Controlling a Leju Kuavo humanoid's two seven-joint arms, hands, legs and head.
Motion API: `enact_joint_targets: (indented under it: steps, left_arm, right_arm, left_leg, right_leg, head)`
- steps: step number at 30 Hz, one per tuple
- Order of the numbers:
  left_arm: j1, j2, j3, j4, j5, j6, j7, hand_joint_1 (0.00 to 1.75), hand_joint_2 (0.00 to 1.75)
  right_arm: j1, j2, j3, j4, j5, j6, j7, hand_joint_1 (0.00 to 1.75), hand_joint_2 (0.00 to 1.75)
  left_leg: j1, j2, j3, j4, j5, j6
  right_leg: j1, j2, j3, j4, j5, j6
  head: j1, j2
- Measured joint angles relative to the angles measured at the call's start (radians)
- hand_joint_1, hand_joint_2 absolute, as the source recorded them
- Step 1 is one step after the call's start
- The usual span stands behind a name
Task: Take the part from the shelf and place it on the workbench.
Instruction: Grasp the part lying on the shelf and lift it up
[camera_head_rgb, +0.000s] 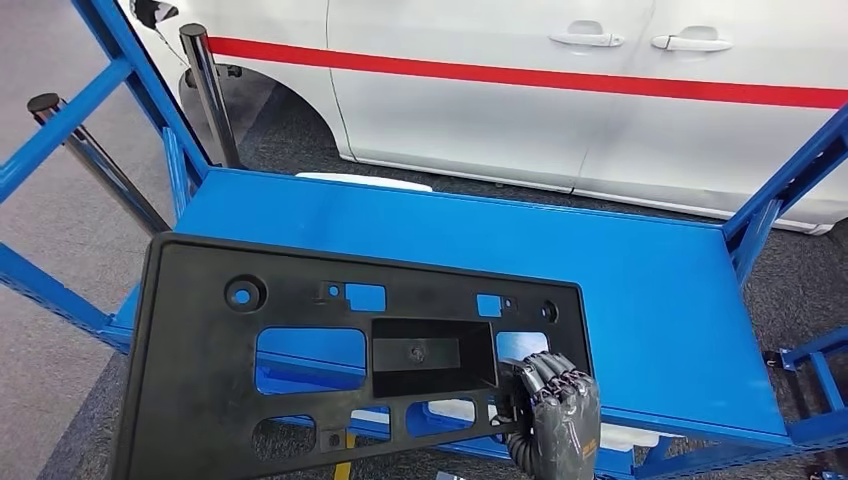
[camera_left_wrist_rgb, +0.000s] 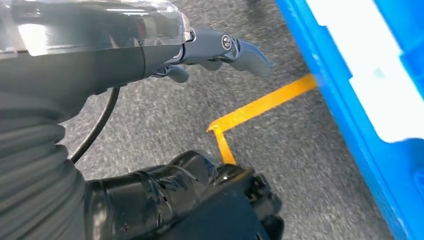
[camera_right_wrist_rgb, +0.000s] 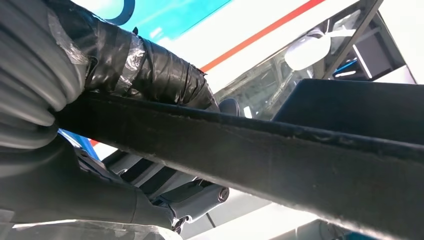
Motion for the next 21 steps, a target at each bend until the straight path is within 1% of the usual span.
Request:
enact_joint_targets:
  steps: [1, 2, 4, 5, 6, 7, 8, 9, 10, 11, 12, 13, 14, 15, 16, 17, 19, 20, 21]
  left_arm:
    - [-0.001, -0.001, 0.000, 0.000, 0.000, 0.001, 0.000, 0.00, 1.75]
    - [-0.002, -0.002, 0.001, 0.000, -0.001, 0.001, 0.000, 0.00, 1.75]
    - [-0.002, -0.003, 0.001, 0.000, -0.002, 0.001, 0.001, 0.00, 1.75]
    - [-0.002, -0.003, 0.002, 0.000, -0.002, 0.001, 0.001, 0.00, 1.75]
    - [-0.002, -0.003, 0.003, 0.000, -0.002, 0.001, 0.001, 0.00, 1.75]
    - [-0.002, -0.003, 0.004, 0.000, -0.003, 0.001, 0.001, 0.00, 1.75]
    - [-0.002, -0.003, 0.005, 0.000, -0.004, 0.001, 0.001, 0.00, 1.75]
    - [-0.002, -0.003, 0.006, 0.000, -0.006, 0.001, 0.001, 0.00, 1.75]
    - [-0.002, -0.004, 0.007, 0.000, -0.007, 0.001, 0.000, 0.00, 1.75]
    - [-0.002, -0.004, 0.007, 0.000, -0.009, 0.001, 0.000, 0.00, 1.75]
    - [-0.002, -0.004, 0.007, 0.000, -0.010, 0.001, -0.001, 0.00, 1.75]
    - [-0.003, -0.004, 0.008, 0.000, -0.010, 0.001, -0.001, 0.00, 1.75]
    - [-0.003, -0.004, 0.009, 0.000, -0.011, 0.001, -0.002, 0.00, 1.75]
    - [-0.002, -0.004, 0.009, 0.000, -0.011, 0.002, -0.002, 0.00, 1.75]
    - [-0.002, -0.004, 0.010, 0.000, -0.011, 0.002, -0.003, 0.00, 1.75]
    - [-0.001, -0.004, 0.010, 0.000, -0.012, 0.002, -0.003, 0.00, 1.75]
    - [0.000, -0.004, 0.010, 0.000, -0.012, 0.003, -0.003, 0.00, 1.75]
    - [0.000, -0.004, 0.010, 0.000, -0.012, 0.003, -0.003, 0.00, 1.75]
    - [0.000, -0.004, 0.010, 0.000, -0.012, 0.003, -0.003, 0.00, 1.75]
  right_arm:
    - [0.000, 0.000, 0.000, 0.001, -0.001, 0.000, 0.000, 1.75, 1.75]
    - [0.001, 0.000, 0.000, 0.002, -0.003, 0.000, 0.000, 1.75, 1.75]
    - [0.001, 0.000, 0.000, 0.005, -0.004, 0.000, -0.001, 1.75, 1.75]
    - [0.002, 0.000, 0.000, 0.008, -0.005, 0.000, -0.001, 1.75, 1.75]
    - [0.002, 0.000, 0.000, 0.011, -0.005, 0.000, -0.001, 1.75, 1.75]
    - [0.002, 0.000, 0.000, 0.013, -0.005, 0.000, -0.001, 1.75, 1.75]
    - [0.003, 0.000, 0.000, 0.014, -0.005, 0.000, -0.002, 1.75, 1.75]
    - [0.002, 0.000, 0.000, 0.015, -0.006, 0.000, -0.003, 1.75, 1.75]
    - [0.002, 0.000, -0.001, 0.016, -0.006, 0.000, -0.004, 1.75, 1.75]
    - [0.002, 0.001, -0.001, 0.016, -0.006, 0.000, -0.004, 1.75, 1.75]
    - [0.002, 0.002, -0.001, 0.016, -0.006, 0.000, -0.005, 1.75, 1.75]
    - [0.003, 0.003, -0.001, 0.017, -0.006, 0.000, -0.005, 1.75, 1.75]
    - [0.003, 0.005, -0.001, 0.017, -0.005, 0.000, -0.006, 1.75, 1.75]
    - [0.003, 0.006, -0.001, 0.017, -0.005, 0.000, -0.006, 1.75, 1.75]
    - [0.003, 0.008, -0.001, 0.017, -0.005, 0.000, -0.006, 1.75, 1.75]
    - [0.003, 0.010, -0.001, 0.017, -0.004, 0.000, -0.006, 1.75, 1.75]
    - [0.003, 0.013, -0.002, 0.017, -0.003, 0.000, -0.006, 1.75, 1.75]
    - [0.004, 0.014, -0.002, 0.018, -0.003, 0.000, -0.006, 1.75, 1.75]
    - [0.004, 0.014, -0.002, 0.018, -0.003, 0.000, -0.007, 1.75, 1.75]
  left_leg:
    - [0.002, 0.002, -0.002, -0.006, 0.007, 0.008]
    - [0.004, 0.003, -0.005, -0.010, 0.013, 0.014]
    - [0.002, 0.005, -0.016, -0.009, 0.020, 0.020]
    - [0.001, 0.006, -0.023, -0.007, 0.023, 0.021]
    - [0.000, 0.007, -0.030, -0.004, 0.026, 0.020]
    - [0.000, 0.007, -0.038, 0.000, 0.029, 0.019]
    - [0.000, 0.007, -0.045, 0.006, 0.031, 0.016]
    - [0.000, 0.007, -0.052, 0.012, 0.033, 0.014]
    - [-0.001, 0.006, -0.057, 0.017, 0.035, 0.009]
    - [-0.002, 0.006, -0.060, 0.021, 0.038, 0.004]
    - [-0.003, 0.005, -0.063, 0.023, 0.042, -0.002]
    - [-0.003, 0.005, -0.064, 0.022, 0.047, -0.009]
    - [-0.002, 0.004, -0.067, 0.023, 0.050, -0.016]
    - [-0.001, 0.003, -0.072, 0.029, 0.043, -0.022]
    - [0.000, 0.003, -0.081, 0.048, 0.020, -0.027]
    - [0.002, 0.002, -0.095, 0.085, -0.017, -0.032]
    - [0.005, 0.003, -0.130, 0.201, -0.108, -0.038]
    - [0.006, 0.003, -0.140, 0.254, -0.135, -0.040]
    - [0.006, 0.003, -0.138, 0.283, -0.142, -0.041]
  right_leg:
    - [0.000, 0.000, -0.009, 0.022, -0.023, 0.005]
    - [-0.001, 0.000, -0.025, 0.065, -0.058, 0.008]
    - [-0.003, 0.000, -0.067, 0.182, -0.136, 0.012]
    - [-0.004, 0.000, -0.080, 0.229, -0.158, 0.014]
    - [-0.005, 0.000, -0.079, 0.246, -0.160, 0.015]
    - [-0.005, 0.000, -0.062, 0.231, -0.146, 0.015]
    - [-0.006, 0.000, -0.026, 0.179, -0.118, 0.015]
    - [-0.006, 0.000, 0.018, 0.108, -0.096, 0.013]
    - [-0.004, 0.000, 0.053, 0.051, -0.076, 0.010]
    - [-0.002, 0.001, 0.076, 0.009, -0.065, 0.006]
    - [0.001, 0.002, 0.082, -0.008, -0.062, 0.001]
    - [0.003, 0.003, 0.077, -0.007, -0.055, -0.005]
    - [0.001, 0.002, 0.073, -0.012, -0.051, -0.012]
    - [0.000, 0.001, 0.068, -0.015, -0.044, -0.020]
    - [-0.002, -0.001, 0.062, -0.018, -0.036, -0.028]
    - [-0.004, -0.002, 0.054, -0.020, -0.027, -0.034]
    - [-0.002, -0.004, 0.033, -0.019, -0.012, -0.040]
    - [0.000, -0.005, 0.021, -0.017, -0.005, -0.040]
    - [0.000, -0.006, 0.010, -0.016, 0.003, -0.040]
  head:
    - [0.000, 0.000]
    - [0.001, 0.000]
    - [0.001, 0.000]
    - [0.001, 0.000]
    - [0.001, 0.000]
    - [0.001, 0.000]
    - [0.001, 0.000]
    - [0.001, 0.000]
    - [0.001, 0.000]
    - [0.001, 0.000]
    - [0.000, 0.000]
    - [0.000, 0.000]
    - [0.001, 0.000]
    - [0.000, 0.000]
    - [0.000, 0.000]
    - [0.000, 0.000]
    - [-0.001, 0.000]
    - [-0.001, 0.000]
    - [-0.001, 0.000]
